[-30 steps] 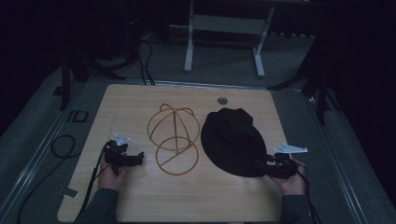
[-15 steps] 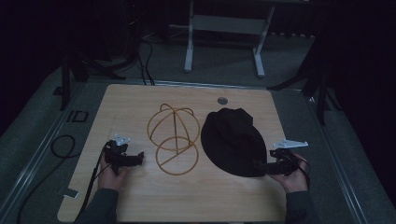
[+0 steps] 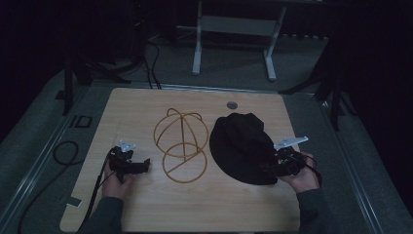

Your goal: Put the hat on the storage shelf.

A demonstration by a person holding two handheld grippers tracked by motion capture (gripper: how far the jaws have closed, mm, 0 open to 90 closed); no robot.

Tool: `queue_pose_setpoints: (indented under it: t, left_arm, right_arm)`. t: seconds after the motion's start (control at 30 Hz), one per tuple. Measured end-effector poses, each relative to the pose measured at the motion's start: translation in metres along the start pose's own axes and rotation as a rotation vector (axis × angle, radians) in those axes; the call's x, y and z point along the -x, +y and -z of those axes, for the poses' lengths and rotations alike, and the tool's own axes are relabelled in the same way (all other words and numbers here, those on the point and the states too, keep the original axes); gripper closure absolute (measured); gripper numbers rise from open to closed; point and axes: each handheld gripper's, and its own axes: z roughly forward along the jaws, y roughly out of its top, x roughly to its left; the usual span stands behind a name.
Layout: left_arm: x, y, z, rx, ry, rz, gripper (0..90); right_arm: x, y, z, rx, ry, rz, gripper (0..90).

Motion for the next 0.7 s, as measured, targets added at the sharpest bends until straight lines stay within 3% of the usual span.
queue_pose_setpoints:
  t: [0.23,0.7]
  left_arm:
    - [0.000,0.000,0.000,0.001,0.000,0.002,1.5]
    - [0.000,0.000,0.000,0.003,0.000,0.003,1.5]
  right_arm:
    - [0.000,0.018,0.001,-0.038,0.005,0.029,35.8]
    - [0.007,0.051,-0.007,-0.132,0.032,0.034,42.0]
